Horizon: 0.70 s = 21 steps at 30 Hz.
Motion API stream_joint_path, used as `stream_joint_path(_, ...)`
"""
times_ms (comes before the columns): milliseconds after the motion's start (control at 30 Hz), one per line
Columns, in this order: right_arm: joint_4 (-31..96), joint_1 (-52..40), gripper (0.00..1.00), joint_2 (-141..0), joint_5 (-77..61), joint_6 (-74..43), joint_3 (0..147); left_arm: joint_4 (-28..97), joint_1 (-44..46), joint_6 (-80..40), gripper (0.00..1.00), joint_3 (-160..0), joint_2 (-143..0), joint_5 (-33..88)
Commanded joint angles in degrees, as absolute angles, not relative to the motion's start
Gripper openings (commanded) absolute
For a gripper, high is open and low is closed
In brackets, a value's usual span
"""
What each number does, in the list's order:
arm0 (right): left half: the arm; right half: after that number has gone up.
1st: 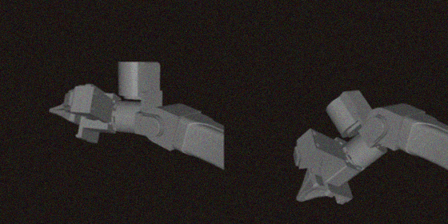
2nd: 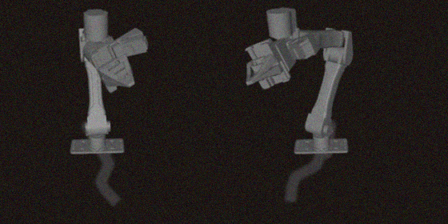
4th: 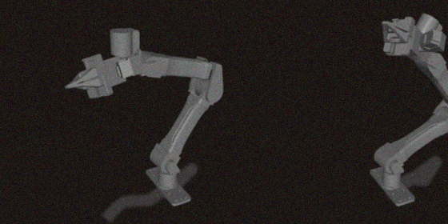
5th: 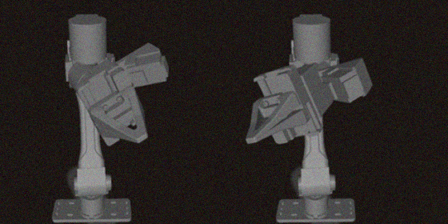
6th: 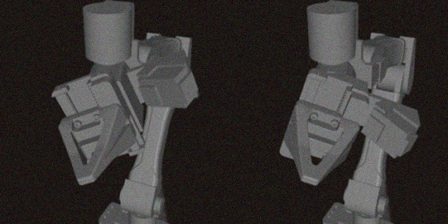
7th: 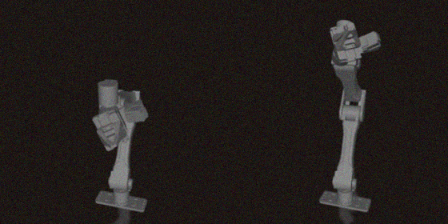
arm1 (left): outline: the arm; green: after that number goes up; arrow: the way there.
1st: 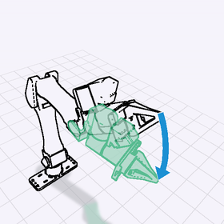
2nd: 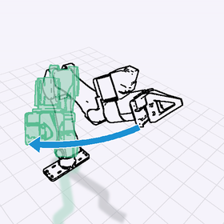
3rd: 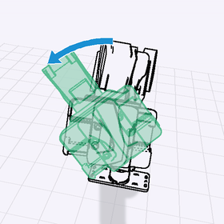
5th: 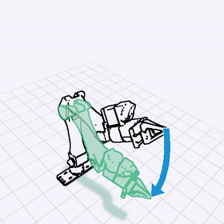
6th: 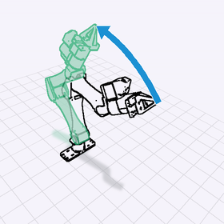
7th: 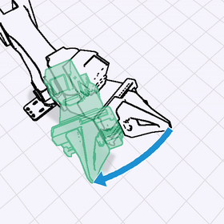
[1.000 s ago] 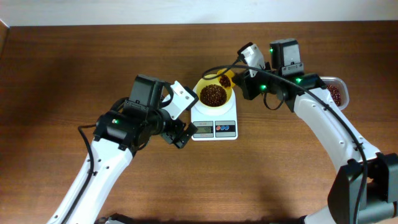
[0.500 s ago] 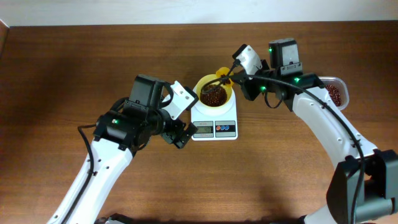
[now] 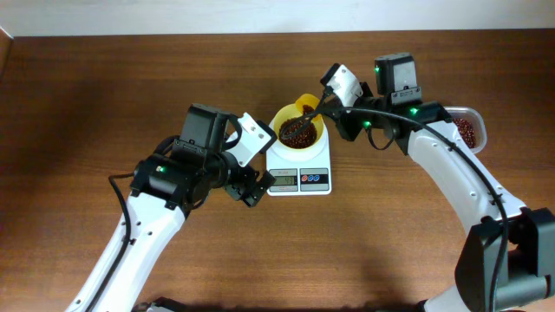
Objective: Scoop item into bowl and weigh 50g on scale
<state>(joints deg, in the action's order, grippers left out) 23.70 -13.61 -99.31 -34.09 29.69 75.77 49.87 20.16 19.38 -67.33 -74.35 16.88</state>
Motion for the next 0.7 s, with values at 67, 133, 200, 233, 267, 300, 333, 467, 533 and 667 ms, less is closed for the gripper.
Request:
stream_joint_path(67,23.7,-13.9,0.04,-99.7,-36.9,32.8,76.4,49.7,20.1,20.3,0.99,-67.1,-73.4,16.7)
stream_joint_path(133,23.7,-13.9,0.04,-99.7,-36.9,32.8,76.4,49.7,20.1,20.3,0.99,-67.1,-73.4,16.7)
stream_joint_path(200,23.7,-13.9,0.04,-99.7,-36.9,32.8,76.4,49.7,20.1,20.3,0.99,-67.1,-73.4,16.7)
stream_joint_path(233,23.7,-13.9,0.04,-99.7,-36.9,32.9,76.4,49.7,20.1,20.3,0.99,-67.1,-73.4,16.7)
stream_joint_path(267,23.8,-13.9,0.04,-99.7,-36.9,33.3,76.4,49.7,20.1,20.3,0.99,-67.1,-73.4,16.7)
stream_joint_path(300,23.8,-13.9,0.04,-99.7,-37.0,34.1,76.4,49.7,20.1,20.3,0.98,-67.1,-73.4,16.7)
stream_joint_path(333,23.7,-13.9,0.04,-99.7,-37.0,34.2,76.4,49.7,20.1,20.3,0.99,-67.1,-73.4,16.7)
stream_joint_path(467,23.7,-13.9,0.04,-99.7,-37.1,34.4,76.4,49.7,20.1,20.3,0.99,-67.1,-73.4,16.7)
stream_joint_path(533,23.8,-13.9,0.04,-99.7,-37.1,36.2,76.4,49.7,20.1,20.3,0.99,-67.1,-73.4,16.7)
stream_joint_path(667,23.7,-13.9,0.04,-99.7,-37.1,38.8,76.4,49.7,20.1,20.3,0.99,-67.1,-73.4,16.7)
